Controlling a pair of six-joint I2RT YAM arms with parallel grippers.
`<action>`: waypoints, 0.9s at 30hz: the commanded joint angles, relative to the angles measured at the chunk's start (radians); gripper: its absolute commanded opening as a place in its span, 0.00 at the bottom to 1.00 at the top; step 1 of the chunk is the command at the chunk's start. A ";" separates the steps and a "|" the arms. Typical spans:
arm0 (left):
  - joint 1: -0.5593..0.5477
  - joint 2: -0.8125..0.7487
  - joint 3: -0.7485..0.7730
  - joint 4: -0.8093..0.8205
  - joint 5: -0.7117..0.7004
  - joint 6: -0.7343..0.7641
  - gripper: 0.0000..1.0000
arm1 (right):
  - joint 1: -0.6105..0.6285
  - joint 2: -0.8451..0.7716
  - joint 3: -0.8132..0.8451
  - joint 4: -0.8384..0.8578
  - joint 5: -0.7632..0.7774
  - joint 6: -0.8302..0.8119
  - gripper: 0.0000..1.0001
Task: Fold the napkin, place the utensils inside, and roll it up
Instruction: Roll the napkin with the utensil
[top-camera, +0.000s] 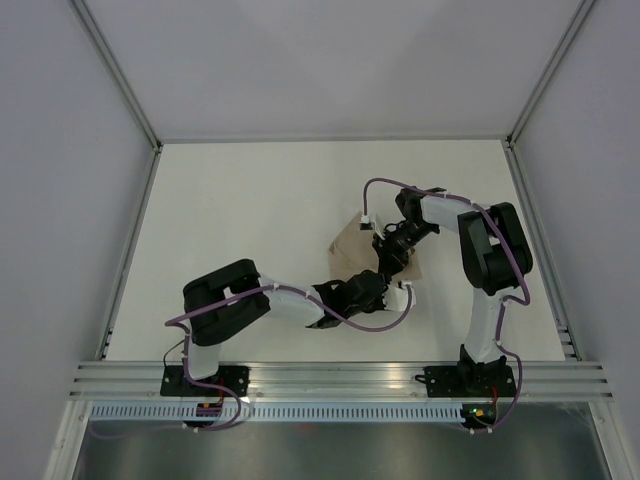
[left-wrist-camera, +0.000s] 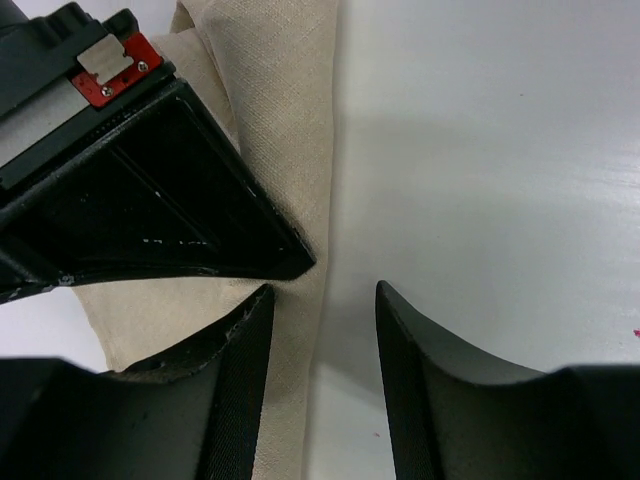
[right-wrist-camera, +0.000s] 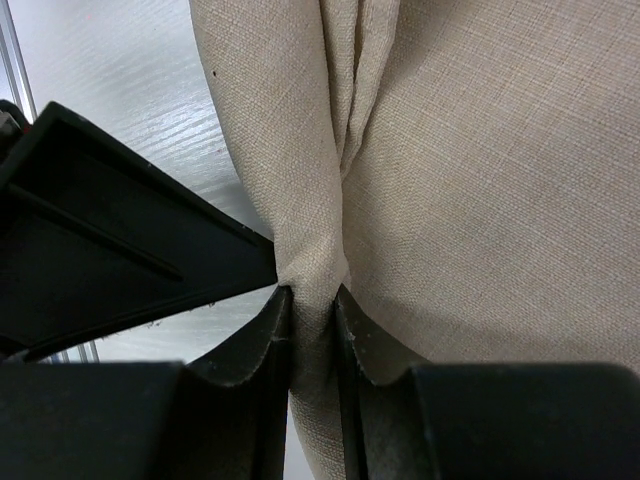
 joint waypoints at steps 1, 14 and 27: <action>0.015 0.051 0.036 -0.011 -0.006 0.040 0.51 | 0.019 0.099 -0.048 0.057 0.138 -0.047 0.09; 0.039 0.080 0.007 -0.092 0.048 -0.072 0.35 | 0.017 0.100 -0.044 0.051 0.138 -0.045 0.09; 0.073 0.085 0.020 -0.187 0.133 -0.160 0.04 | 0.017 0.079 -0.039 0.059 0.121 -0.035 0.14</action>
